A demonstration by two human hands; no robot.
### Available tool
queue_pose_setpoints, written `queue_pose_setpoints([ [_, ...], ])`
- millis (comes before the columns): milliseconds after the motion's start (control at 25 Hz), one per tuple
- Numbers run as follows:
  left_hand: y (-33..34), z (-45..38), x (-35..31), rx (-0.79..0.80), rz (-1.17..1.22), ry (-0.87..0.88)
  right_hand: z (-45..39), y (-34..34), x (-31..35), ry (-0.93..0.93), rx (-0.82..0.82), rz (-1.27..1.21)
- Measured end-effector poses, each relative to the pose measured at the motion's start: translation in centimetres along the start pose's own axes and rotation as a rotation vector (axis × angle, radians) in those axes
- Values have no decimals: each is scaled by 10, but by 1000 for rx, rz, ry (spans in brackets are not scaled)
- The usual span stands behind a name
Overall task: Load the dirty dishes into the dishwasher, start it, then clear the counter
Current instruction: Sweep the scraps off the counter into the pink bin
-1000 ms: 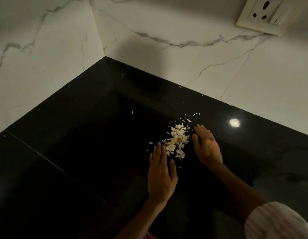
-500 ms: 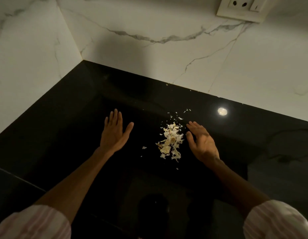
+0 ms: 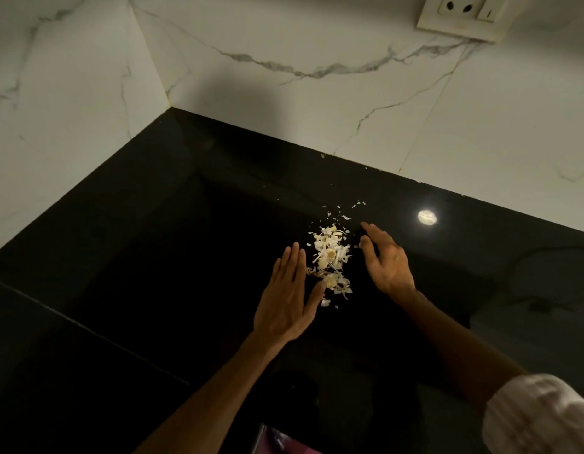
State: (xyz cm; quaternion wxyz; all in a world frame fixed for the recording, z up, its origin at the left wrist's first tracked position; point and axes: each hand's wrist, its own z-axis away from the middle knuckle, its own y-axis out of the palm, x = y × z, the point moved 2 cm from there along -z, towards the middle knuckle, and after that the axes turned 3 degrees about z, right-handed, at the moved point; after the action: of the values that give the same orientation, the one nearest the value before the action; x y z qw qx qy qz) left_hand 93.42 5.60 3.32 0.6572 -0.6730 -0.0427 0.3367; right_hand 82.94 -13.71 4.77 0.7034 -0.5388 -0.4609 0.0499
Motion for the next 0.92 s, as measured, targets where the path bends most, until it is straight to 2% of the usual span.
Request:
queue_pose_setpoints([
  [80,-1,-4,4,-36,43,-31,-11,6,10,22,20,-35],
  [240,-3,-1,5,-87,271,-63,-23,33,39,-128,112,42],
  [400,-7,6,7,-181,493,-117,11,43,44,-277,183,7],
  [520,-5,22,5,-346,783,-196,36,52,42,-415,244,214],
  [600,-1,34,2,-397,879,-220,42,58,42,-442,205,294],
  [760,3,55,1,-445,979,-211,53,58,48,-317,104,127],
  [920,4,62,0,-447,1020,-201,69,59,38,-345,30,194],
])
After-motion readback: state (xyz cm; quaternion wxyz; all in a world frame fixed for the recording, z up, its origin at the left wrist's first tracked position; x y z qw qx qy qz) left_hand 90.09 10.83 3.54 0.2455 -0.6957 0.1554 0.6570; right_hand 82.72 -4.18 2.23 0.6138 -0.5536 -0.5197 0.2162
